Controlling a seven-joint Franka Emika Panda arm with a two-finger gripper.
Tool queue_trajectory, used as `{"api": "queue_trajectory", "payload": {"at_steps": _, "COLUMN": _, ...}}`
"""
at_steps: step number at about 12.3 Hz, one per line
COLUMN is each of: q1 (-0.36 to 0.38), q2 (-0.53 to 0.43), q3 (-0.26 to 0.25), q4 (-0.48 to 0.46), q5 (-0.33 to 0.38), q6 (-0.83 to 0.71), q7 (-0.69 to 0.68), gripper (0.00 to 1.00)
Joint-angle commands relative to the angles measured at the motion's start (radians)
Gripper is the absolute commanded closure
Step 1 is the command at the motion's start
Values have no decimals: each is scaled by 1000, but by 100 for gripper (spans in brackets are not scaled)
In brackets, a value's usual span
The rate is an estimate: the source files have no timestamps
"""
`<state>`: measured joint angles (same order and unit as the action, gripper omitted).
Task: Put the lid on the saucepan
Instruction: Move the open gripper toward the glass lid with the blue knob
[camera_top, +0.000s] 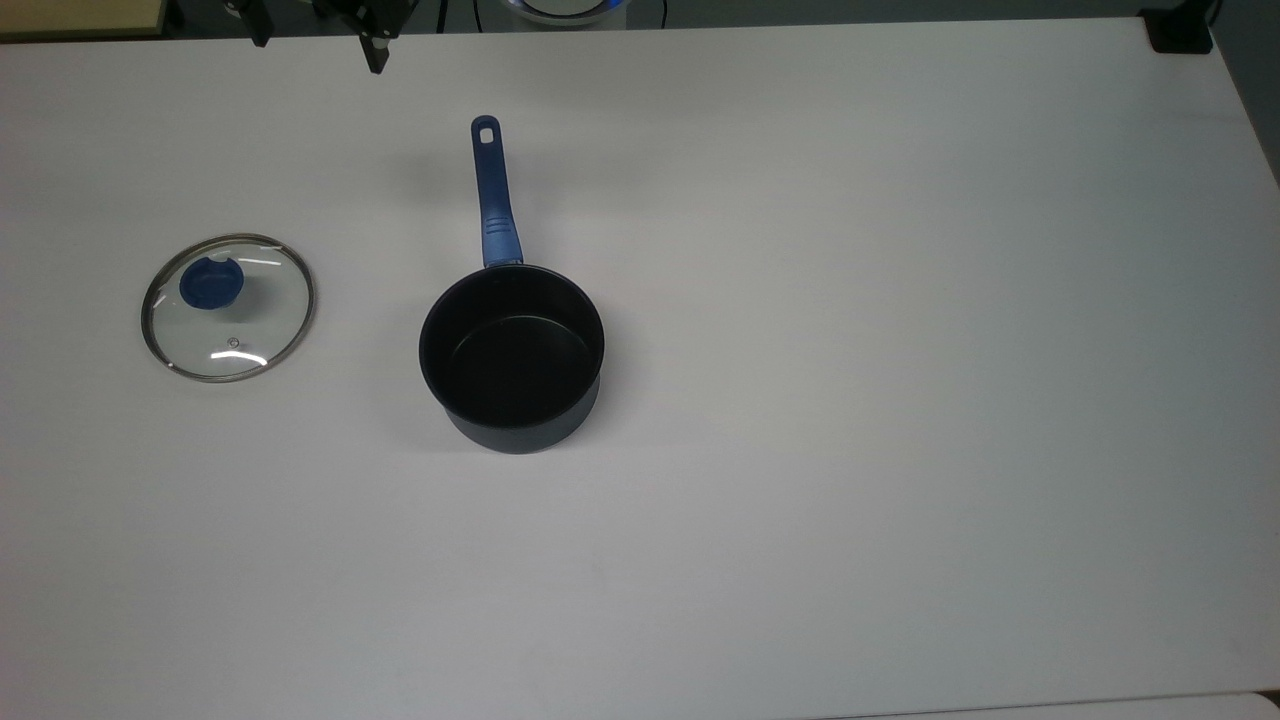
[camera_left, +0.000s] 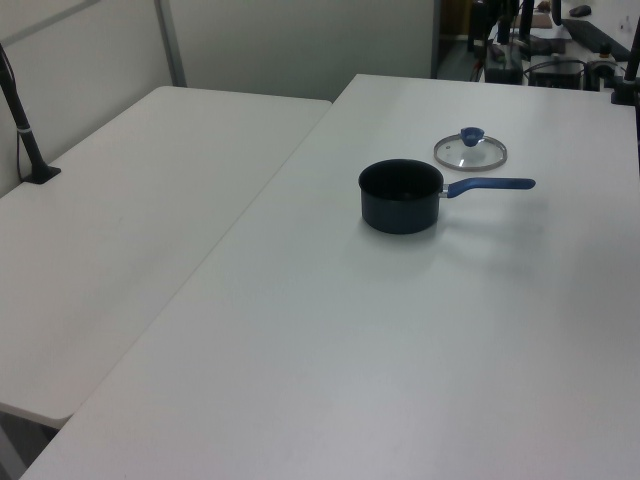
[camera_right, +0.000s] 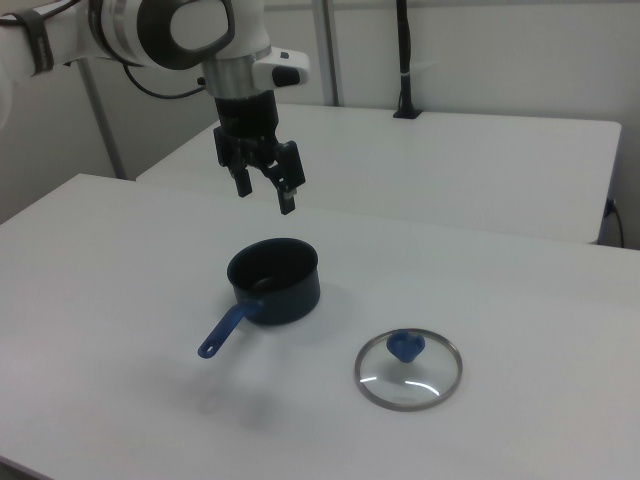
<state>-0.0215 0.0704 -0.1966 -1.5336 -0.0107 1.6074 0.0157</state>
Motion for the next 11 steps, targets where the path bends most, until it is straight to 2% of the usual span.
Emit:
{"api": "queue_trajectory", "payload": {"at_steps": 1, "q1": 0, "q2": -4, "q3": -4, "q4": 6, "q5": -6, "q6": 43, "q7": -23, "gripper": 0}}
{"api": "queue_trajectory", "payload": {"at_steps": 11, "q1": 15, "q2": 20, "q3": 11, "q4": 18, "q5": 37, "q6": 46, "q7": -22, "gripper": 0}}
